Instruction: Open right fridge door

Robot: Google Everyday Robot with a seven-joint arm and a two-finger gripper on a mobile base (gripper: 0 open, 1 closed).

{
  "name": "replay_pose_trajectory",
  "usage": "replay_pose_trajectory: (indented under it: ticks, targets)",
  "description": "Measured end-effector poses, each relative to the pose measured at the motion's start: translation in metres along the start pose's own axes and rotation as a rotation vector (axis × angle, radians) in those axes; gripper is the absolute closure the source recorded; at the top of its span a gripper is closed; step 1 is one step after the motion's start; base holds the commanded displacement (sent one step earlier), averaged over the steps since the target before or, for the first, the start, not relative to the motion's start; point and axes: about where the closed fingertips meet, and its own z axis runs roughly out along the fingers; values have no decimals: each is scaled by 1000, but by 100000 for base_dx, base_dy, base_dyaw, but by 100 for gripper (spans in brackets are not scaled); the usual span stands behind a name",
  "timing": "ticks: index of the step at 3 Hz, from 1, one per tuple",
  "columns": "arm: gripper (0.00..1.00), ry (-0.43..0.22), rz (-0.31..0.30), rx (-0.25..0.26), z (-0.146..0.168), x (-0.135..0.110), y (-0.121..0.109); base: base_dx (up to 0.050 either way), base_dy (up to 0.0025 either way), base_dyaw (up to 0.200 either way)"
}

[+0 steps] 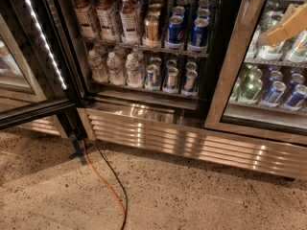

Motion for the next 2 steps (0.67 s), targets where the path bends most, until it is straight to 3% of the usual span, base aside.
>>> replay_pose_trajectory:
  ticks: [2]
  targets:
    - [0, -16, -4, 12, 10, -16, -32, 0, 0, 0]
